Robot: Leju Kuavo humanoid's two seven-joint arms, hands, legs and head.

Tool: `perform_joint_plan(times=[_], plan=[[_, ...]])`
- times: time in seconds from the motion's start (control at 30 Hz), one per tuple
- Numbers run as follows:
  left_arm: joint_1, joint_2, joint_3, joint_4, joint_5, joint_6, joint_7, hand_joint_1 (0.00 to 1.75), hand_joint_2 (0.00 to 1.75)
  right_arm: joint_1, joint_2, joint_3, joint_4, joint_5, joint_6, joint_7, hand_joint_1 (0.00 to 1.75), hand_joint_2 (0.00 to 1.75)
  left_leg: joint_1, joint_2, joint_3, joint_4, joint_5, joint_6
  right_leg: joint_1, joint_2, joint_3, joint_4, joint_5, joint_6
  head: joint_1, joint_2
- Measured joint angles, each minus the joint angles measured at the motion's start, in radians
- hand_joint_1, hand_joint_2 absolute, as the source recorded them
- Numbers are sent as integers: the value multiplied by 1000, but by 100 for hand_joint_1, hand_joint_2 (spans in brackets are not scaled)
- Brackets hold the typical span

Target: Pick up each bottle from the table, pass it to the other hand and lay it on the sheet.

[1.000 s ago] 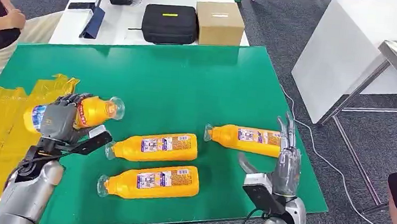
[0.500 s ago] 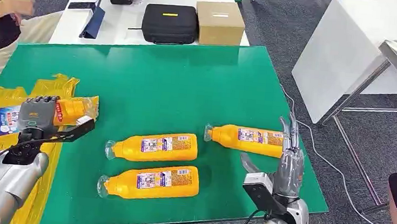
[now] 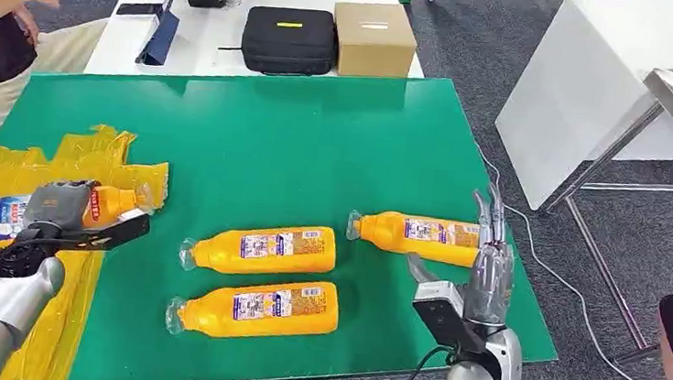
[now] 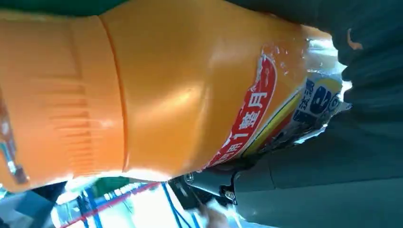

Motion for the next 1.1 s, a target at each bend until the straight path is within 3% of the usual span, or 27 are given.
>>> perform_joint_plan(times=[0.13,0.17,0.2,0.23,0.53,0.57,0.93,1.1], plan=[[6,-14,47,2,57,-45,-82,175,175,-12,-7,-1,15,-8,11,5,0,175,0,0,0,0,0,0,0,0,0,0,0,0,0,0],[7,-16,54,3,61,-50,-88,159,175,-14,-10,-1,19,-10,13,5,0,175,0,0,0,0,0,0,0,0,0,0,0,0,0,0],[8,-18,60,5,64,-52,-90,103,175,-16,-13,-1,23,-14,13,5,0,175,0,0,0,0,0,0,0,0,0,0,0,0,0,0],[8,-19,66,7,66,-56,-90,0,175,-16,-14,-1,27,-18,13,3,0,175,0,0,0,0,0,0,0,0,0,0,0,0,0,0],[10,-21,85,17,75,-71,-84,0,175,-16,-22,-1,39,-23,13,-2,0,175,0,0,0,0,0,0,0,0,0,0,0,0,0,0],[10,-21,85,17,75,-71,-84,0,0,-16,-22,-1,39,-23,13,-2,0,175,0,0,0,0,0,0,0,0,0,0,0,0,0,0],[3,-26,95,50,62,-114,3,0,0,-43,-31,-1,70,-7,15,18,0,175,0,0,1,0,0,0,0,0,0,0,0,0,0,0],[-9,-40,120,48,108,-131,-28,0,0,-37,-38,-8,70,-10,11,23,0,175,0,0,1,0,0,0,0,0,0,0,0,0,0,0]])
